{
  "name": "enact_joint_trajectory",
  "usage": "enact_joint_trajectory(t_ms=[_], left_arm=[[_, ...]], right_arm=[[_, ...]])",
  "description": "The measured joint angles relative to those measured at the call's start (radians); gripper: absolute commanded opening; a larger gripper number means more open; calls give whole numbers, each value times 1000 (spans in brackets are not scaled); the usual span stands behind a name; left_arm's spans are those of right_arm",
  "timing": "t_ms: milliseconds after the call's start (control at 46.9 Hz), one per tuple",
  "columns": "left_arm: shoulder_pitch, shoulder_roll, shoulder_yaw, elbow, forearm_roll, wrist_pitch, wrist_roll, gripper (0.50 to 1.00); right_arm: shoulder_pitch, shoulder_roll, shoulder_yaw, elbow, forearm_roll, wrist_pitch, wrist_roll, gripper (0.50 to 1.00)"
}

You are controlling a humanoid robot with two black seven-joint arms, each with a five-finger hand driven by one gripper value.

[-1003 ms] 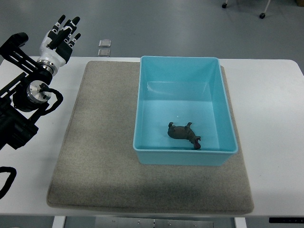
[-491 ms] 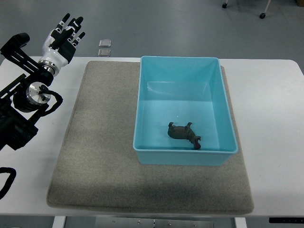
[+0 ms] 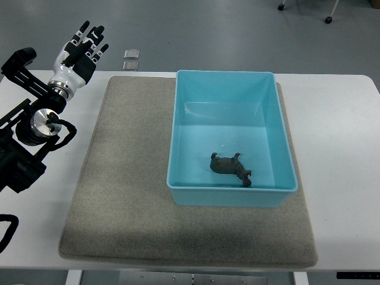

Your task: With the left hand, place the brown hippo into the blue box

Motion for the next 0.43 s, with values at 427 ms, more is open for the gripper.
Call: enact_joint_trajectory(t_ms=[427], left_arm=[[1, 6, -3, 4, 3, -1, -1, 996]], right_arm=[[-1, 0, -2, 3, -4, 1, -1, 936]])
